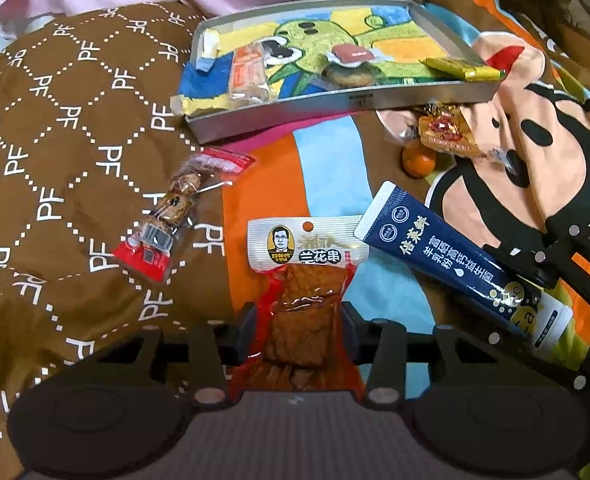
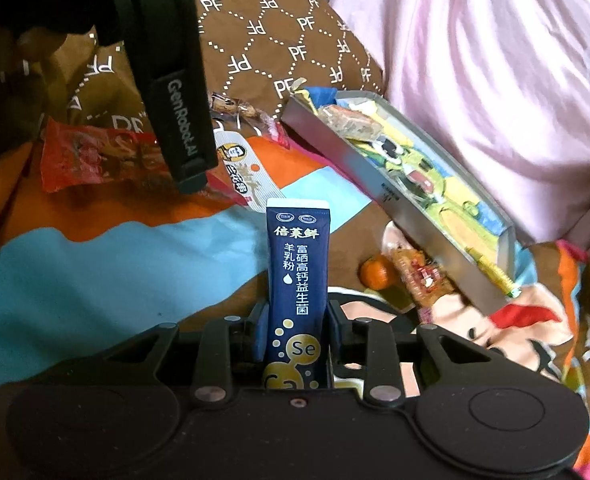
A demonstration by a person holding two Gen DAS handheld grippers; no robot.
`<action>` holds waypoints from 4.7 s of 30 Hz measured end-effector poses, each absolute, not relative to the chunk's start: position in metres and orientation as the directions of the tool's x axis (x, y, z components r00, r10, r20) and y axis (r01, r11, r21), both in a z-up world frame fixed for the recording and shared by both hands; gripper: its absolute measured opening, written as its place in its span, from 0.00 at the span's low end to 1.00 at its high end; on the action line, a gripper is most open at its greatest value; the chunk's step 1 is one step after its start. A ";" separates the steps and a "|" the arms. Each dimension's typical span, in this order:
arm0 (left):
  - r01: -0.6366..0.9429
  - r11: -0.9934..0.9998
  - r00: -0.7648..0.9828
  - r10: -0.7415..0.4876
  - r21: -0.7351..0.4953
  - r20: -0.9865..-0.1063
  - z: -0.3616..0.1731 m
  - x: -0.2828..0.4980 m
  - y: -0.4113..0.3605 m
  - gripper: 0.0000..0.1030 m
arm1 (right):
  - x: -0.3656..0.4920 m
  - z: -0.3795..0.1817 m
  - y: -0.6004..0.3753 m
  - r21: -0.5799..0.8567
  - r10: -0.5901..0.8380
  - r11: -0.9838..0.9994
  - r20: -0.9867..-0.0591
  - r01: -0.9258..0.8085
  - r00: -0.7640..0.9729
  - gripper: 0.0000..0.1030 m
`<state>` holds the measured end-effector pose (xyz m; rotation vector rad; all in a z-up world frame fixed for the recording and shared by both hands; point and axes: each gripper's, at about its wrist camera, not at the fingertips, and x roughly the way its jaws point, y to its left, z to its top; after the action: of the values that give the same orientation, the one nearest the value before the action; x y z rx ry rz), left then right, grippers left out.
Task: Organize snacks
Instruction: 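Carry red pack into tray with left tool while right tool carries blue stick in, then open both tools to release the snacks in the tray and lift away, then move both tools back over the remaining snacks beside the tray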
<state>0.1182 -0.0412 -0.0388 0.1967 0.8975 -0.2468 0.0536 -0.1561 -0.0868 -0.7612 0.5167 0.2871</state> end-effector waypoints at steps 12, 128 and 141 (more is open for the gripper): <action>0.233 0.971 0.698 -0.125 0.058 -0.705 -0.014 0.139 -0.050 0.46 | 0.063 -0.084 -0.162 -0.631 0.015 0.689 -0.480 -0.357 0.877 0.29; 0.071 0.996 0.824 -0.092 -0.058 -0.560 0.043 0.077 -0.016 1.00 | -0.016 0.052 -0.215 -0.080 0.013 0.996 -0.244 -0.033 0.970 0.99; 0.075 0.996 0.774 -0.029 0.047 -0.632 -0.009 0.073 -0.013 1.00 | 0.013 0.004 -0.198 -0.090 0.053 0.990 -0.473 -0.108 0.879 0.99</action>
<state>0.0728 -0.0132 -0.0086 0.0705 0.6828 -0.0565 0.0131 -0.1984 0.0041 -0.1146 0.4894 0.0837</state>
